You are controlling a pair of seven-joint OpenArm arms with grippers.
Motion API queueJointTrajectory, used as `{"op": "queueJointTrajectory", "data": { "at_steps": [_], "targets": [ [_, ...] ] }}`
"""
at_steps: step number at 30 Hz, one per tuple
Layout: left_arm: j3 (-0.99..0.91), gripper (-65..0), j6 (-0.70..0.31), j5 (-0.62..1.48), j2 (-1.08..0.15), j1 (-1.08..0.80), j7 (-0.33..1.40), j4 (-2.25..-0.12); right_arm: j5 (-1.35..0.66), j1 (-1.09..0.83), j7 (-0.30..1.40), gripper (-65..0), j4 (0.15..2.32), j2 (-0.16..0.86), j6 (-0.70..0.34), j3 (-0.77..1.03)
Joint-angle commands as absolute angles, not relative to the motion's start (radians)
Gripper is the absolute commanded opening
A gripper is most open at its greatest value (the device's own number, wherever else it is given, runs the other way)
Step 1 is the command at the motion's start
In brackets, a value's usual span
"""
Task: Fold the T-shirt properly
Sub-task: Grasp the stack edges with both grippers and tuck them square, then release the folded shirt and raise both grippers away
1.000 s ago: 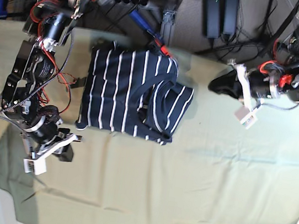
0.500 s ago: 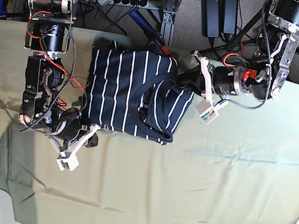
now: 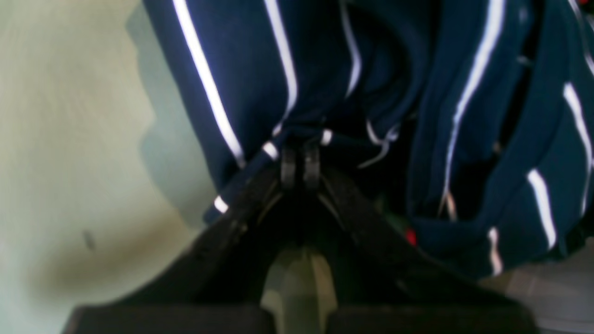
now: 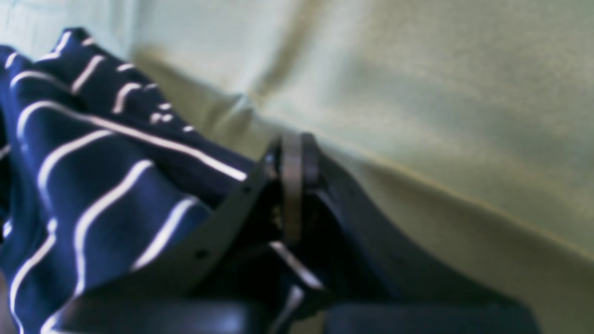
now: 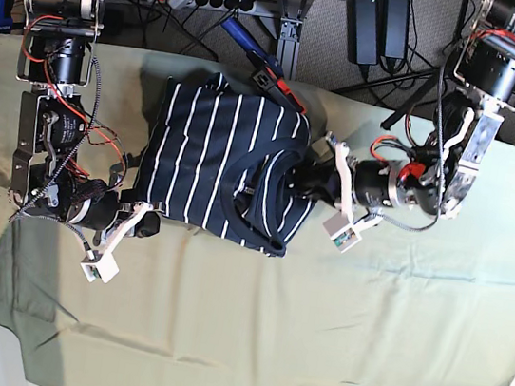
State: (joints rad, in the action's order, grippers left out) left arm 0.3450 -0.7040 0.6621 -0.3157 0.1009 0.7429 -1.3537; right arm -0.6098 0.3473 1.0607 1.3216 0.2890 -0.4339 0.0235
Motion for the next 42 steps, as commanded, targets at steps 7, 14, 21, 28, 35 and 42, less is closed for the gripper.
{"op": "queueJointTrajectory", "data": {
  "at_steps": [7, 14, 21, 28, 35, 42],
  "targets": [
    [0.35, -65.0, -0.698, 0.593, -0.313, 0.236, 0.715, -1.299, -0.666, 0.294, 1.055, -65.0, 1.346, 0.355, -0.505, 0.029],
    [0.467, -65.0, -0.698, 0.509, -0.266, 0.366, 0.659, -1.219, -0.674, 0.214, 1.056, -65.0, 1.386, 0.355, -0.506, 0.031],
    [0.582, -65.0, -0.698, 0.421, -0.14, 0.501, 0.593, -1.047, -0.714, 0.132, 1.092, -65.0, 1.517, 0.354, -0.505, 0.031],
    [0.589, -65.0, -0.698, 0.351, -0.028, 0.603, 0.533, -0.923, -0.73, 0.058, 1.104, -65.0, 1.623, 0.354, -0.505, 0.032],
    [0.589, -65.0, -0.698, 0.331, 0.017, 0.643, 0.514, -0.913, -0.737, -0.007, 1.103, -65.0, 1.664, 0.334, -0.505, 0.032],
    [0.587, -65.0, -0.698, 0.334, -0.006, 0.71, 0.527, -0.922, -0.719, -0.01, 1.073, -65.0, 1.665, 0.335, -0.505, 0.101]
  ]
}}
